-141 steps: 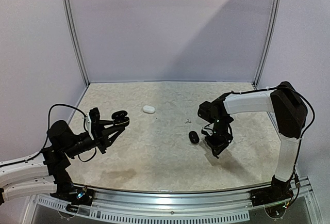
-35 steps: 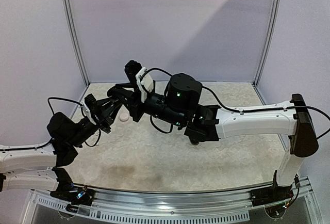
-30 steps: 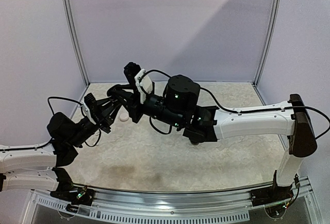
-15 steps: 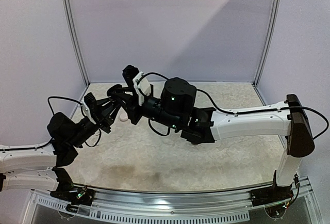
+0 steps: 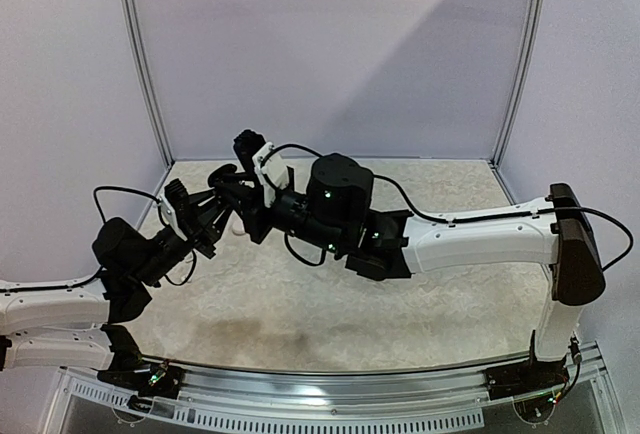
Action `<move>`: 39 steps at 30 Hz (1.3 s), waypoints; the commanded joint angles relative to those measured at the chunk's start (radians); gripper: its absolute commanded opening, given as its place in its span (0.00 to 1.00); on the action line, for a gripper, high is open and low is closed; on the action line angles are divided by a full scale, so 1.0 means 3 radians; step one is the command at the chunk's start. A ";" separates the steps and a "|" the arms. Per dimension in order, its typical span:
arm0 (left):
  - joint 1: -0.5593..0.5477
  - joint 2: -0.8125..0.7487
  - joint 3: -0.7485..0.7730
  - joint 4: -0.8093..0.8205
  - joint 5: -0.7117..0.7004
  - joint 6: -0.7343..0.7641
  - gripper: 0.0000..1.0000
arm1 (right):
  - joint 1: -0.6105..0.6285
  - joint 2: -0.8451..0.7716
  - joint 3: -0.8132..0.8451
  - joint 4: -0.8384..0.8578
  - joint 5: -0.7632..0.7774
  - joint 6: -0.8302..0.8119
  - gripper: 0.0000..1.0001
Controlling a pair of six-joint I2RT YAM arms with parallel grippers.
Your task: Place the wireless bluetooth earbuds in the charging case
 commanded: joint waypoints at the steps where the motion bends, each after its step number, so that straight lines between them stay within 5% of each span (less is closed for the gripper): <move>1: -0.0043 -0.0035 0.0046 0.0092 -0.0021 -0.0035 0.00 | 0.0017 0.0124 0.0104 -0.0288 0.0208 0.0007 0.00; 5: -0.0043 -0.0038 0.0042 0.0088 -0.0011 -0.0030 0.00 | 0.0018 0.0169 0.0199 -0.0462 0.0279 -0.0015 0.01; 11: -0.0048 -0.0055 0.0036 0.0065 0.0004 -0.0059 0.00 | 0.0018 0.0274 0.0393 -0.0690 0.0299 -0.0001 0.21; 39: -0.0044 -0.0169 0.0044 -0.0102 -0.0146 -0.0476 0.00 | 0.0018 0.0302 0.0611 -0.1060 0.0383 -0.0103 0.43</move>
